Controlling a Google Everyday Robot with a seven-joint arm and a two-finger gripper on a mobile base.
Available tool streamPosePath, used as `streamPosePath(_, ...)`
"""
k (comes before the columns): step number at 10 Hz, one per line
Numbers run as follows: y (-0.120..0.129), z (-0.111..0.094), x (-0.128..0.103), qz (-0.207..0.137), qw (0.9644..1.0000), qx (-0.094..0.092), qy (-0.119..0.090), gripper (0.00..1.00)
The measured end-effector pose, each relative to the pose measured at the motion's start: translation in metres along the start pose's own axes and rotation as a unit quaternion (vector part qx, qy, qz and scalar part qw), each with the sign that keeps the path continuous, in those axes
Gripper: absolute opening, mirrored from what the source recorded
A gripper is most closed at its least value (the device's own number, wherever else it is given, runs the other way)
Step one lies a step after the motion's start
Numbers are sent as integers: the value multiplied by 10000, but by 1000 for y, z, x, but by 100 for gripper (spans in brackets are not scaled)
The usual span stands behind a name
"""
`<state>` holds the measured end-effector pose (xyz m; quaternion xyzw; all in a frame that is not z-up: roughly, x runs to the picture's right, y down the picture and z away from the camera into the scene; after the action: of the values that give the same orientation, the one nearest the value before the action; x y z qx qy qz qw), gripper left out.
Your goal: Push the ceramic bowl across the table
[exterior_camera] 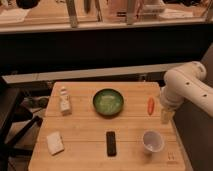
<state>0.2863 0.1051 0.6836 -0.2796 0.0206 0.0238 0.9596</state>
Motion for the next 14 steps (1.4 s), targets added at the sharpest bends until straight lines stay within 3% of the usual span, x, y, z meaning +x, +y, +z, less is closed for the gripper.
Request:
streamPosePath(8, -2, 0, -1, -12, 10000, 13, 17, 80)
streamPosePath(11, -35, 5, -34, -265, 9995, 163, 69, 80)
streamPosePath(14, -47, 10, -47, -418, 9988, 220, 138, 80)
